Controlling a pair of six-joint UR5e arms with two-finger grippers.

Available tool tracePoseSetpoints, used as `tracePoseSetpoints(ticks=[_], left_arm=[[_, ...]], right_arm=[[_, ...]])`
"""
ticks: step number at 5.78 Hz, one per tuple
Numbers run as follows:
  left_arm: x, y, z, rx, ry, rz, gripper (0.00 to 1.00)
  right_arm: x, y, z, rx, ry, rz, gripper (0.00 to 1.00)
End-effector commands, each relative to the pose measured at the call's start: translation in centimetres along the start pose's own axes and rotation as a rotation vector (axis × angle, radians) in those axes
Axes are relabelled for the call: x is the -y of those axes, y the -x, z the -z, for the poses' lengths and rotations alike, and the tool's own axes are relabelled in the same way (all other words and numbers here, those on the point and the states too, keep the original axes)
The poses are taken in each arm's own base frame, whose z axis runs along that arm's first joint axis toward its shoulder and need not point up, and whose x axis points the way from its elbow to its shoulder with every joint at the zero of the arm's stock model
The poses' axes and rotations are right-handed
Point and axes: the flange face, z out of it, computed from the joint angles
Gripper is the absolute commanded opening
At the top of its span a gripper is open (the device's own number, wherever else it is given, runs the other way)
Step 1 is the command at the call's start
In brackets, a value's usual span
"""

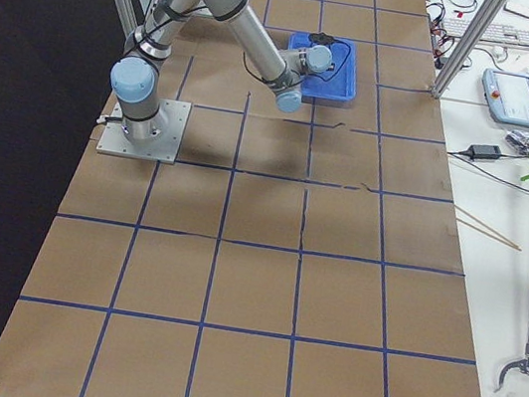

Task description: Assemble white blocks and place on blue tray

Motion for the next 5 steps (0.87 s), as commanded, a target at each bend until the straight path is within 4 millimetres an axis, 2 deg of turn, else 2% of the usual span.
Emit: tracePoseSetpoints(ticks=[1, 2, 5], left_arm=[[-0.11, 0.1, 0.14, 0.009, -0.001, -0.001, 1.0], [-0.11, 0.08, 0.08, 0.007, -0.001, -0.001, 1.0], [-0.05, 0.09, 0.14, 0.007, -0.007, -0.001, 1.0]], right_arm=[[-0.02, 0.01, -0.04, 0.002, -0.002, -0.002, 0.32], [-0.01, 0.02, -0.04, 0.002, -0.003, -0.003, 0.4], [0.01, 0.03, -0.05, 0.004, -0.006, -0.004, 0.5]])
